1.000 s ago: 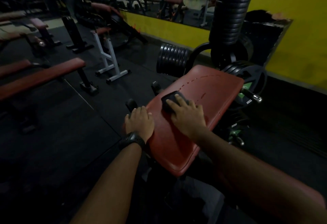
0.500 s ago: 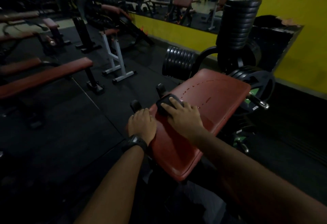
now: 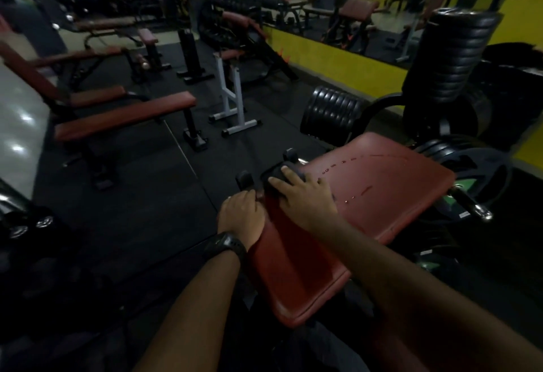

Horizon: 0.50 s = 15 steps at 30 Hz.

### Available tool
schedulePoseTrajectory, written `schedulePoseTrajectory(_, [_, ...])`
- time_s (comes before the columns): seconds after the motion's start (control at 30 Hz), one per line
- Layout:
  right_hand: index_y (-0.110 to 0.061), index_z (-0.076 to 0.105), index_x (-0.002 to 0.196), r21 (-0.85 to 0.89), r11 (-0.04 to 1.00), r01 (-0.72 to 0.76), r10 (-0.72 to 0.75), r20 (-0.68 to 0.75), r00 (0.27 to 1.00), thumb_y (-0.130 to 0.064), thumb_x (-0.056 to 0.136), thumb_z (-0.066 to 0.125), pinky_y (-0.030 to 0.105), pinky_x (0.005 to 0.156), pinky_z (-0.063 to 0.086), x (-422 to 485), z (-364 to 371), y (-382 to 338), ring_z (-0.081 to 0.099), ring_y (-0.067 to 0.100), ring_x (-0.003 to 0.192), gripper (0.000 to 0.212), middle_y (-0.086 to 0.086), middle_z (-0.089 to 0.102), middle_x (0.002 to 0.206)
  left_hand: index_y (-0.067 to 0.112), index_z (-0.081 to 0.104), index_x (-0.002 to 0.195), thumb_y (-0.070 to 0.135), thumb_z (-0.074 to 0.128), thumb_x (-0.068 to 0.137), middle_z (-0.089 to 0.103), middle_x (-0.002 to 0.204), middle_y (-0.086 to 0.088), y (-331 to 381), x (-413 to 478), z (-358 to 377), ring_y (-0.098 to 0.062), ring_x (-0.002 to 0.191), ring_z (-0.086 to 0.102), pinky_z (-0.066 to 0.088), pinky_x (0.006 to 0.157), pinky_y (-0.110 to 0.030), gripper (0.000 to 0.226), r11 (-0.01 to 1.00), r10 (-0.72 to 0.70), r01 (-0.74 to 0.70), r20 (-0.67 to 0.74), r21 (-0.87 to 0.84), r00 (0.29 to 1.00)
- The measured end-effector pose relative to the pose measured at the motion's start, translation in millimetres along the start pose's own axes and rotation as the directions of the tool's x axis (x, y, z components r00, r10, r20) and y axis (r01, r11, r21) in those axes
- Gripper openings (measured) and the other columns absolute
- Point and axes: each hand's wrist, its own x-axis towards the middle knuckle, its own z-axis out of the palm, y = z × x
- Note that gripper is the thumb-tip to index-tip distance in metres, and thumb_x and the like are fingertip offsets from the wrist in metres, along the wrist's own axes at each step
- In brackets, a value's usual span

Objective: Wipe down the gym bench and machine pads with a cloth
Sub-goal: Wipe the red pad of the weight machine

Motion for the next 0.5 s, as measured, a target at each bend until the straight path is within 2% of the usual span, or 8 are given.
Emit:
schedulePoseTrajectory(0.13, [-0.037, 0.025, 0.156, 0.087, 0.933, -0.349, 0.350, 0.010, 0.937, -0.044, 0.102, 0.036, 0.056, 0.104, 0.036, -7, -4, 28, 0.036, 0.038, 0.139, 0.056, 0.003, 0.015, 0.168, 0.007, 0.053, 0.142, 0.026, 0.038, 0.106, 0.055, 0.145, -0.010, 4, -3, -6, -0.023, 0.136, 0.046, 0.028, 0.116, -0.036, 0.044, 0.999, -0.010, 0.007, 0.061, 0.052, 0.998])
schedulePoseTrajectory(0.2, [-0.034, 0.026, 0.157, 0.041, 0.928, -0.370, 0.371, -0.022, 0.928, -0.046, 0.102, 0.038, 0.055, 0.103, 0.036, -26, -2, 16, 0.037, 0.038, 0.137, 0.057, 0.004, 0.016, 0.168, 0.007, 0.051, 0.145, 0.026, 0.039, 0.106, 0.053, 0.148, -0.010, 5, -2, -7, -0.023, 0.139, 0.044, 0.027, 0.118, -0.037, 0.045, 0.999, -0.010, 0.006, 0.065, 0.054, 0.998])
schedulePoseTrajectory(0.3, [-0.036, 0.030, 0.155, 0.064, 0.982, -0.175, 0.180, -0.085, 0.980, -0.047, 0.101, 0.039, 0.052, 0.102, 0.036, -39, 1, -11, 0.038, 0.039, 0.135, 0.056, 0.002, 0.020, 0.167, 0.007, 0.050, 0.147, 0.028, 0.042, 0.104, 0.053, 0.148, -0.010, 3, 0, -3, -0.024, 0.140, 0.043, 0.028, 0.119, -0.038, 0.048, 0.998, -0.035, 0.031, 0.078, 0.055, 0.996])
schedulePoseTrajectory(0.4, [-0.044, 0.033, 0.153, 0.050, 0.993, 0.109, -0.103, -0.111, 0.989, -0.047, 0.102, 0.039, 0.050, 0.097, 0.038, -17, 6, -16, 0.044, 0.036, 0.130, 0.052, -0.003, 0.026, 0.166, 0.006, 0.063, 0.125, 0.028, 0.050, 0.096, 0.065, 0.126, -0.012, 0, 1, 0, -0.030, 0.125, 0.056, 0.038, 0.112, -0.043, 0.039, 0.999, -0.049, 0.050, 0.051, -0.014, 0.997])
schedulePoseTrajectory(0.43, [-0.045, 0.030, 0.154, 0.041, 0.988, 0.146, -0.143, -0.073, 0.987, -0.047, 0.102, 0.037, 0.050, 0.098, 0.038, -4, 4, -12, 0.043, 0.036, 0.131, 0.052, -0.004, 0.023, 0.167, 0.006, 0.064, 0.120, 0.031, 0.051, 0.093, 0.067, 0.121, -0.012, -1, 1, 0, -0.031, 0.121, 0.057, 0.039, 0.111, -0.044, 0.039, 0.997, -0.060, 0.062, 0.053, -0.038, 0.997])
schedulePoseTrajectory(0.5, [-0.046, 0.026, 0.155, 0.027, 0.994, 0.110, -0.110, -0.001, 0.994, -0.046, 0.102, 0.037, 0.052, 0.101, 0.038, 20, 1, 1, 0.040, 0.036, 0.135, 0.054, -0.004, 0.019, 0.168, 0.005, 0.059, 0.132, 0.041, 0.050, 0.090, 0.062, 0.134, -0.014, 0, 0, -1, -0.030, 0.131, 0.050, 0.030, 0.118, -0.043, 0.057, 0.996, -0.078, 0.082, 0.082, -0.036, 0.994])
